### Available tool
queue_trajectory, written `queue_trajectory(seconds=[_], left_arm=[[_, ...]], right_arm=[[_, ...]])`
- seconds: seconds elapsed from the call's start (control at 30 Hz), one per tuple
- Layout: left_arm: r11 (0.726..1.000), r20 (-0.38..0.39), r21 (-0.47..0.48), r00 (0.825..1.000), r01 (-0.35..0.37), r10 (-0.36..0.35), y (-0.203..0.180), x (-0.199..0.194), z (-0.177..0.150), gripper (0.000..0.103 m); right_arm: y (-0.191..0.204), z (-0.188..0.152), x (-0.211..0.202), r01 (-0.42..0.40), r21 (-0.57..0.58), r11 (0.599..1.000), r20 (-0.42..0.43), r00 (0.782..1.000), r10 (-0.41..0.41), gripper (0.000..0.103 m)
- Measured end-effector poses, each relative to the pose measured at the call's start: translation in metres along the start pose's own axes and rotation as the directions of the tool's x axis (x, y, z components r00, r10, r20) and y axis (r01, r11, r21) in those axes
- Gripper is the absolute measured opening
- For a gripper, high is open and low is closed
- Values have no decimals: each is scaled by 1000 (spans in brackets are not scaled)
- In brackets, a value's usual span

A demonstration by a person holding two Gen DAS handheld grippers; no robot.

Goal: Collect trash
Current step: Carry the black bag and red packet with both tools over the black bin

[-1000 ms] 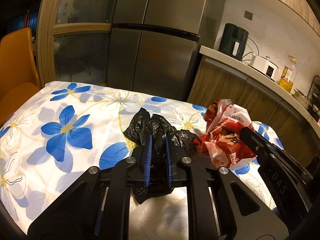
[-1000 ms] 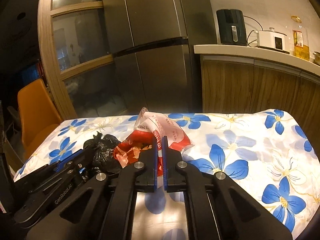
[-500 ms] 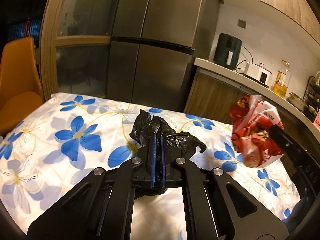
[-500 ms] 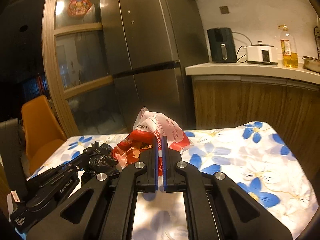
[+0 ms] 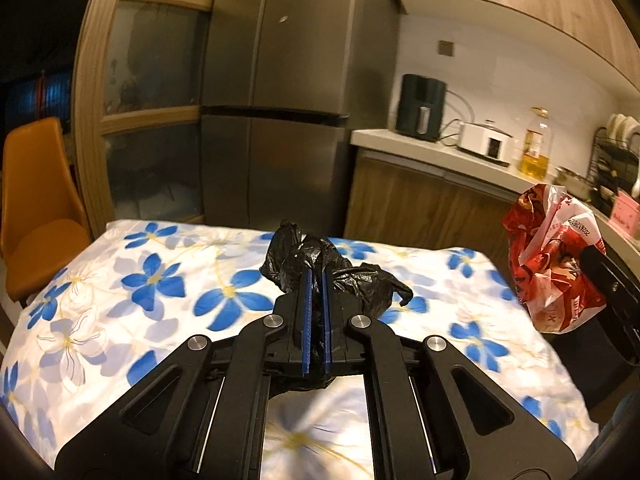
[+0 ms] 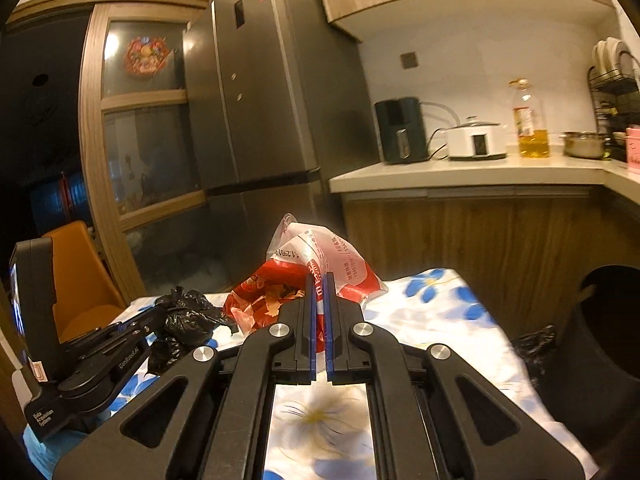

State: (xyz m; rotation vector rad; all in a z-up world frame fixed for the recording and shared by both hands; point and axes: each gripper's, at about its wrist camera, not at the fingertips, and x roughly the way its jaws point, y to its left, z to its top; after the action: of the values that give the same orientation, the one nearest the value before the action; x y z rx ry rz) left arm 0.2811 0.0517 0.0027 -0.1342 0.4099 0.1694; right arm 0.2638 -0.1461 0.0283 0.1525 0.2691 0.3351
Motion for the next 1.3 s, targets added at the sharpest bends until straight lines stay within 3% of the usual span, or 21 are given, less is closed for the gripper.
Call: queue_trajectory(seconds=[0.3,0.53,0.97,1.3], left_arm=[[992,37,70,994,103,-106,-75,-36,3,3],[971,32,121,977,206,-211,-139,-48,-2,3],[894,-8,216,916,394,-401,-269,-59,-21,4],[858,-37,240,888,454,-459,-327,-49,-29,4]], right_arm=[[-49,8,-56,94,35,995,59,994,-96,4],[-95,12,-94,189,69,980,95,976,-195,4],[-180,10,-148,365,135,921,132,915,-381,4],[-227,10,-158,421,181,889,127,886,-446,4]])
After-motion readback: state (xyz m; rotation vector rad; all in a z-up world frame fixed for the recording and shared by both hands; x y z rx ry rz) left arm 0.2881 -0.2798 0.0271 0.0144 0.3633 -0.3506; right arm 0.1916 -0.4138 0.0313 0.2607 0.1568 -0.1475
